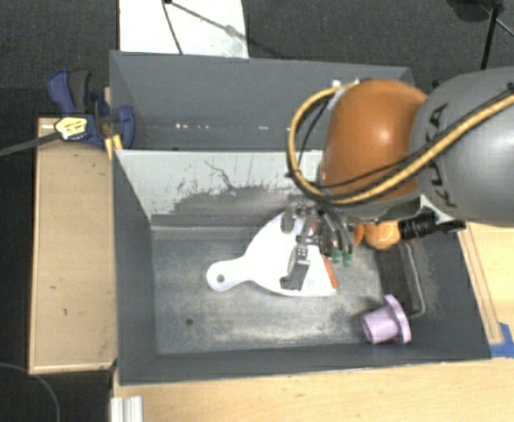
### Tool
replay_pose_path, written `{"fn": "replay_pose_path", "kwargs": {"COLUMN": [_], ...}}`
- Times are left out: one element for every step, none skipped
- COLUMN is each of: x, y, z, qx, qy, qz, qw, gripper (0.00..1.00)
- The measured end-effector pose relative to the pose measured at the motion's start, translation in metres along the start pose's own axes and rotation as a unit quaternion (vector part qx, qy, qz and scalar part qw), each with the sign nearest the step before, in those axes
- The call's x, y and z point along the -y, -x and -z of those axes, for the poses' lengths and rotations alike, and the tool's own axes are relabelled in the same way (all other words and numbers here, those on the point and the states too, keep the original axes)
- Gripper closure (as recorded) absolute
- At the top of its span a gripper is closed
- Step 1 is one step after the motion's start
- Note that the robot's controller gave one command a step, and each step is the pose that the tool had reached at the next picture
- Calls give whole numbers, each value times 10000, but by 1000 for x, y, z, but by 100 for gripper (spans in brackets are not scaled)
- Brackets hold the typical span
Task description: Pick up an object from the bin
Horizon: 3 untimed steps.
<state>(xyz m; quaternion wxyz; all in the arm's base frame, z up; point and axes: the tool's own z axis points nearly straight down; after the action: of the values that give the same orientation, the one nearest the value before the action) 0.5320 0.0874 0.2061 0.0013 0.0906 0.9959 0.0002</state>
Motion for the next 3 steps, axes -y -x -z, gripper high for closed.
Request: {"fn": "replay_pose_path", "kwargs": {"x": [-4, 2, -29], "y": [2, 13, 42], "z": [-15, -52, -93], "qx": [-3, 8, 20], "qy": [-1, 3, 4], "qz": [1, 781, 1746], "qw": [10000, 9969, 9846], "gripper": [0, 0, 0]}}
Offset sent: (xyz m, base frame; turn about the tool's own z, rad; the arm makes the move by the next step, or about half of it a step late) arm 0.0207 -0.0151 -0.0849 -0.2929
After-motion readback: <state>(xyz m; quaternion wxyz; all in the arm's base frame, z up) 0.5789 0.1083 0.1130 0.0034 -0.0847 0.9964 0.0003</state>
